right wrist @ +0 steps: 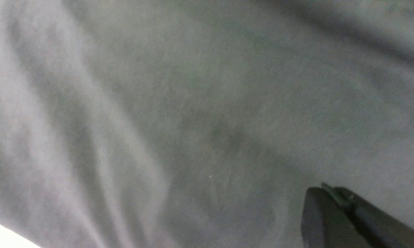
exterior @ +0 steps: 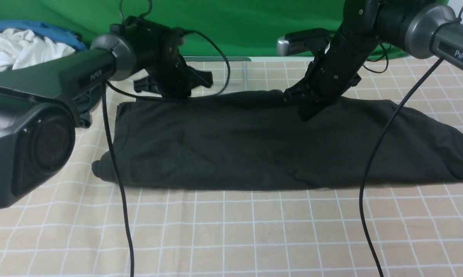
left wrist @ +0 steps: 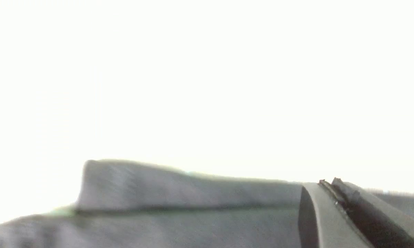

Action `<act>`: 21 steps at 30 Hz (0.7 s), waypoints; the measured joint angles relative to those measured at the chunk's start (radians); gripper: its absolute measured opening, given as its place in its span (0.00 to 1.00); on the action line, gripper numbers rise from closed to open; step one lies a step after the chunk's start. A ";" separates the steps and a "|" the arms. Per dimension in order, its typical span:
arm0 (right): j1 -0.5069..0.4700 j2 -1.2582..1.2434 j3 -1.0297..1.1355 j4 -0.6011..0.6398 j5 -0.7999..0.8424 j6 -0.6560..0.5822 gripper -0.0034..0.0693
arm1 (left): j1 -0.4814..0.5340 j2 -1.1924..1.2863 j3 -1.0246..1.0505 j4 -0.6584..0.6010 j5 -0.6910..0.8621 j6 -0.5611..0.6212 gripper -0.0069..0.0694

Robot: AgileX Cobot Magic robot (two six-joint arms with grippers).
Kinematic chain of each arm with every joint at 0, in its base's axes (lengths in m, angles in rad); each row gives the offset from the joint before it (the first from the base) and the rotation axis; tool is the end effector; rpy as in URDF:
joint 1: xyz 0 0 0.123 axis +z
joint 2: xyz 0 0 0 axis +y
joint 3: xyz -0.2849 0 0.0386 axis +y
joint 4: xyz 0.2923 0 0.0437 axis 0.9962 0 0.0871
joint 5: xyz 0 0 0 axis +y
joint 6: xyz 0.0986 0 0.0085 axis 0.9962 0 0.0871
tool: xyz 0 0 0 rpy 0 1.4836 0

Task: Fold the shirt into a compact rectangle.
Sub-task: 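Fold the black garment in half by bringing its near edge over to the far edge, then pull the folded dark garment lengthwise by its ends to straighten it flat on the table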

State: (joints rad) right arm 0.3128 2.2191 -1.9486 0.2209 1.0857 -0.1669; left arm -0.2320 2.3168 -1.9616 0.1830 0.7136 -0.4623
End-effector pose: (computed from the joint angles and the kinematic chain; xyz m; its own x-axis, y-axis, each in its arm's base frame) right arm 0.4944 0.1801 0.1984 -0.8813 -0.3495 -0.3179 -0.4144 0.8950 0.1649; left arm 0.5537 -0.1187 0.1641 -0.8147 -0.1316 -0.5647 -0.1010 0.9912 -0.0854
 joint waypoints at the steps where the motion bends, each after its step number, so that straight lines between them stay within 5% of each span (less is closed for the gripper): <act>1: 0.000 0.000 0.000 -0.001 0.001 0.000 0.10 | 0.003 0.000 -0.005 0.000 0.005 0.000 0.11; 12: -0.027 -0.032 -0.046 0.003 0.092 0.003 0.10 | 0.017 -0.182 -0.119 -0.067 0.381 0.076 0.11; 21: -0.136 -0.365 0.160 -0.050 0.122 0.009 0.10 | 0.044 -0.541 0.432 -0.060 0.355 -0.053 0.11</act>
State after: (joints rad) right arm 0.1769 1.8537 -1.7888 0.1712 1.2073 -0.1574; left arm -0.1883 1.7757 -1.5294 0.1226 1.0684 -0.5157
